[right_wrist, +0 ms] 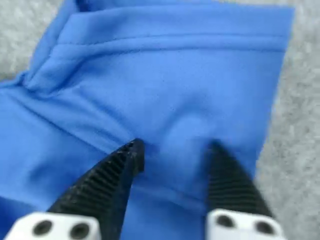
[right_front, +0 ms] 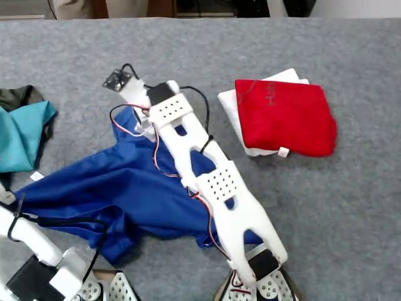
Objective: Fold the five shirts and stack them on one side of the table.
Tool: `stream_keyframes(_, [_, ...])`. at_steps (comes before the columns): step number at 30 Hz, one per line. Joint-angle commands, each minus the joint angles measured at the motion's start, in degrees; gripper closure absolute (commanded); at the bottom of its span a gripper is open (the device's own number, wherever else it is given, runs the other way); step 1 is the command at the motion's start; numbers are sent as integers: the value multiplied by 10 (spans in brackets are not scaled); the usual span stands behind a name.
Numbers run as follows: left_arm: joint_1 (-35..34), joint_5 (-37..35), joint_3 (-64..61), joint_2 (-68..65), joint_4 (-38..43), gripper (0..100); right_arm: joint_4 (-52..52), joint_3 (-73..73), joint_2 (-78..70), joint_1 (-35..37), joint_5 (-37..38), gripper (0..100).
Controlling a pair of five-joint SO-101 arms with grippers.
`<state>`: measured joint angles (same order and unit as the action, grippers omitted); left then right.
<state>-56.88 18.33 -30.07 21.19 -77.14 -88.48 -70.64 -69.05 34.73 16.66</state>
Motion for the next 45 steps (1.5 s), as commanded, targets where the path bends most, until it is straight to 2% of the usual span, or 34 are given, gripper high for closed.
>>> stream_keyframes(1, [-11, 10, 8, 24, -5, 981, -69, -71, -20, -26, -7, 977])
stream_keyframes(3, [-8, 56, 39, 24, -62, 982, -113, -95, -34, -32, -6, 955])
stream_keyframes(5, [-5, 89, 96, 17, -144, 982, -141, -98, -44, -40, 7, 978])
stream_keyframes(7, [-6, 98, 132, 18, -175, 982, -140, -78, -44, -56, 10, 998])
stream_keyframes(11, [-12, 168, 194, 23, -239, 982, -140, 1, 0, -59, 18, 997])
stream_keyframes(20, [-119, 246, 280, 19, -238, 982, -126, 269, 153, -52, 79, 981])
stream_keyframes(22, [-126, 251, 289, 19, -238, 982, -115, 305, 181, -51, 84, 905])
stream_keyframes(25, [-127, 249, 306, 19, -237, 982, -107, 336, 217, -51, 115, 738])
stream_keyframes(28, [-123, 233, 324, 19, -236, 982, -106, 336, 240, -52, 127, 617])
stream_keyframes(30, [-120, 221, 335, 18, -236, 982, -103, 331, 253, -52, 127, 583])
stream_keyframes(39, [-33, 191, 277, 18, -236, 982, -127, 209, 277, -54, 127, 580])
stream_keyframes(45, [-18, 191, 243, 19, -236, 982, -33, 162, 250, -65, 126, 582])
